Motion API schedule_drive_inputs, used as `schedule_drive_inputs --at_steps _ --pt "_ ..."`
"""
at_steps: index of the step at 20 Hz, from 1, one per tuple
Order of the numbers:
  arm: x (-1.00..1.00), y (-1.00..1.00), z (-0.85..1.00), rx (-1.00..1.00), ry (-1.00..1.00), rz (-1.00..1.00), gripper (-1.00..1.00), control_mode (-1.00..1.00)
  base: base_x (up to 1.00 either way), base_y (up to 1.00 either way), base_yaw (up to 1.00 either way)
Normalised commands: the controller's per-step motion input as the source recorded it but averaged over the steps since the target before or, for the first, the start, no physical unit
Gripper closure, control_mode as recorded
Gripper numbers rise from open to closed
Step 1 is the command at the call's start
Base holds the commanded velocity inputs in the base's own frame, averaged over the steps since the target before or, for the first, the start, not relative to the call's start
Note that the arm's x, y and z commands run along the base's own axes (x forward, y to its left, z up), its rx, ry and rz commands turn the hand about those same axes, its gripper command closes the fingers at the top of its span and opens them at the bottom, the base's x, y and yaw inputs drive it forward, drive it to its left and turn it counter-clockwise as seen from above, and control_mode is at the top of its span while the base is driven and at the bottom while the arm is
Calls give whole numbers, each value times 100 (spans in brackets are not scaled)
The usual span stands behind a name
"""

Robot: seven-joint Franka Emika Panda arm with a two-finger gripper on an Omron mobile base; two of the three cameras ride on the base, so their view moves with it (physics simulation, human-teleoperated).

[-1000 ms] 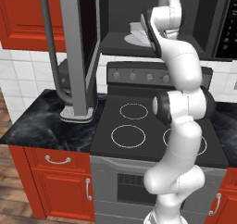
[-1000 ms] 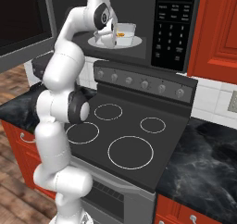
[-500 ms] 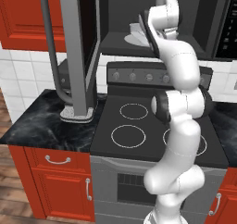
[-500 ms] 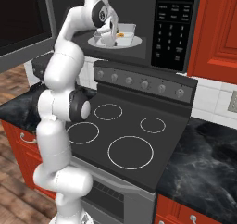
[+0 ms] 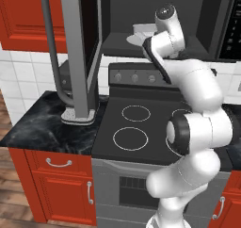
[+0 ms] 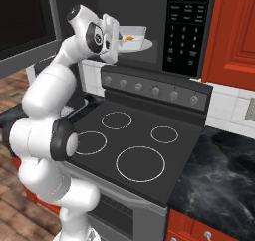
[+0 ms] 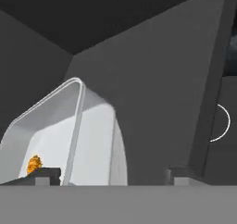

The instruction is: Place the tupperware containing the shrimp and mushroom meal in the microwave. Close the microwave door and press the start button to reheat the meal.

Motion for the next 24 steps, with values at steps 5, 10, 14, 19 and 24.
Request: schedule_drive_inputs --at_steps 5,10,14,19,24 --pt "-95 0 28 -6 -31 0 -100 -100 0 0 0" --pt "-100 1 74 -5 -24 0 -100 -100 0 0 0" --pt "-89 9 91 -5 -12 0 -100 -100 0 0 0" --pt "-75 26 76 -6 1 1 -100 -100 0 0 0" --pt "-92 44 25 -7 16 5 -100 -100 0 0 0"
